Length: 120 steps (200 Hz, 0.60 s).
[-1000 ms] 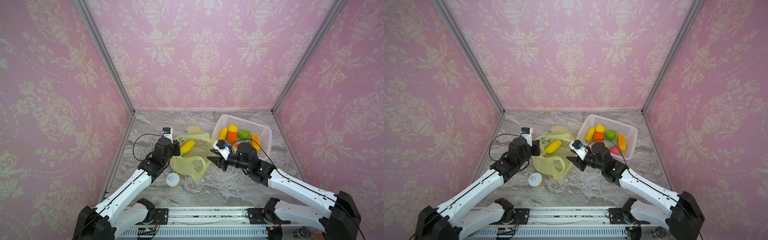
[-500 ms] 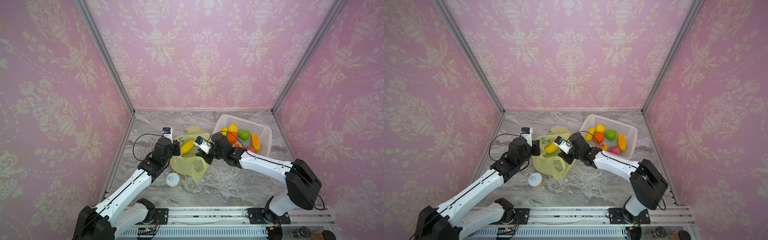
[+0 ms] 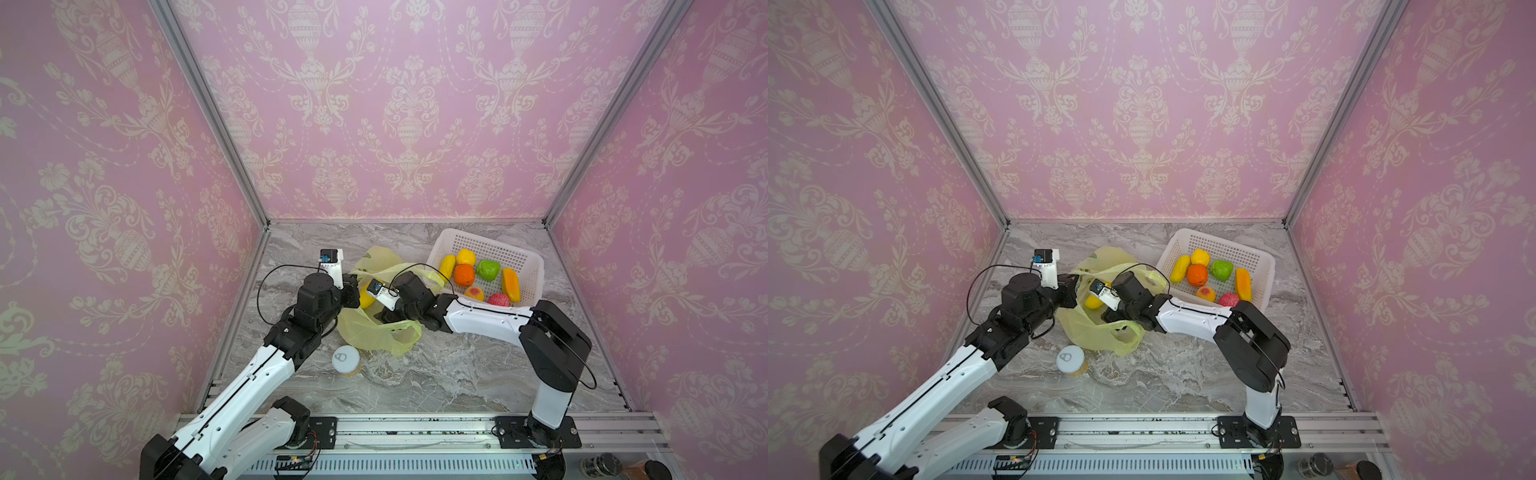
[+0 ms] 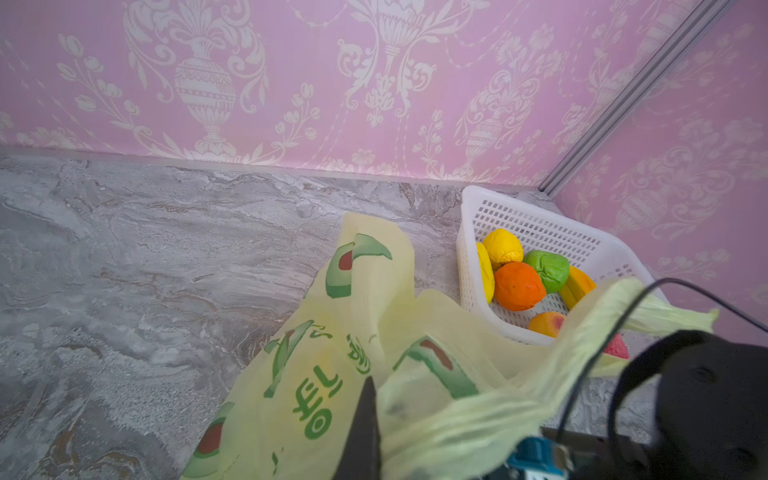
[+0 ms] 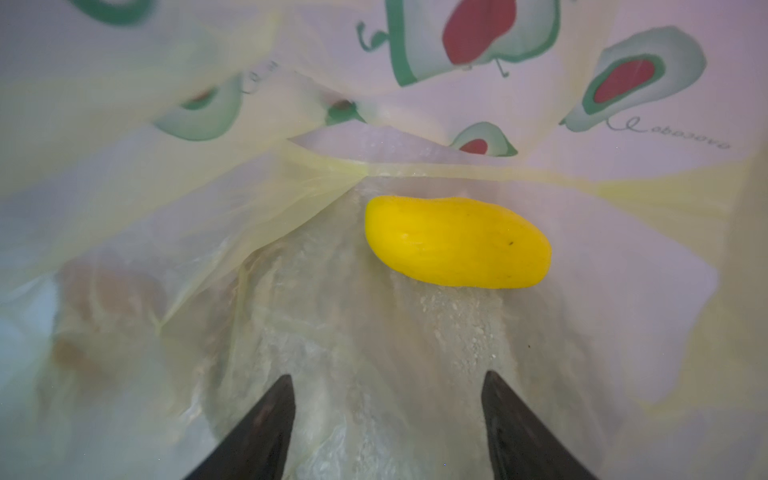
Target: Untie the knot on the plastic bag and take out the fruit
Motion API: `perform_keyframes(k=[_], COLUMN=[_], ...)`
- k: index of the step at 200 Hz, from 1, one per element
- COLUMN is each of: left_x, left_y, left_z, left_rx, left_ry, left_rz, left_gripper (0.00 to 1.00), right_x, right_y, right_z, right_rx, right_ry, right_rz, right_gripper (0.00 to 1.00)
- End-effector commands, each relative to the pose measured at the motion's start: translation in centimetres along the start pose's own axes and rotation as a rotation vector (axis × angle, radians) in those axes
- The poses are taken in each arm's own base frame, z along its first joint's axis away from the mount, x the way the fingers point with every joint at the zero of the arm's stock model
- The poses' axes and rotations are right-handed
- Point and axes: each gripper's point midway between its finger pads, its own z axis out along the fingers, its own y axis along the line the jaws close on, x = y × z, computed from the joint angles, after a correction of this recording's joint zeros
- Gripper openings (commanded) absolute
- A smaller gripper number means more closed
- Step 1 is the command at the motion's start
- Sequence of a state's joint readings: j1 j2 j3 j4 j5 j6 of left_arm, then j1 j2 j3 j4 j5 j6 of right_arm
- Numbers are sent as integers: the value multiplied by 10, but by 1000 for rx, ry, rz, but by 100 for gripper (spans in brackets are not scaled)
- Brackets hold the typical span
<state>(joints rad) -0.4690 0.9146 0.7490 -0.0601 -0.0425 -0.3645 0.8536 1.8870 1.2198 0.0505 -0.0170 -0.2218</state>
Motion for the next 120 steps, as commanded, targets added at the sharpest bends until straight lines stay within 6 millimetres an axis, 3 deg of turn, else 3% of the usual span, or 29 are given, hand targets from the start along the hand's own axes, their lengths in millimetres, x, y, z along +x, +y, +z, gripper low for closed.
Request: perform_keyframes(k=[1,27,70,79,85,120], left_x=[-2,2,-2,-4,8,5], left_y=[-12,-21,-34,-37,-34,-45], left_z=[-1,2,-1,-2,0,-6], left_rx=[69,121,191,207,204,276], left_ry=[-10,9,-1,-8,17,-3], left_rz=[12,12,10,10,9,7], left_gripper=[0,0,0,0,0,0], right_x=[-17,-19,-35,-36,-36,-30], right_y=[-15,-12,-13,-18,-22,-36], right_z=[18,38,53,59,62,79], right_rx=[70,51,36,57,79,160], right_ry=[-41,-38,-107,-105,-101,-106], right_rz=[49,93,236,276,301,448], right_gripper=[79,86,94,95,95,96])
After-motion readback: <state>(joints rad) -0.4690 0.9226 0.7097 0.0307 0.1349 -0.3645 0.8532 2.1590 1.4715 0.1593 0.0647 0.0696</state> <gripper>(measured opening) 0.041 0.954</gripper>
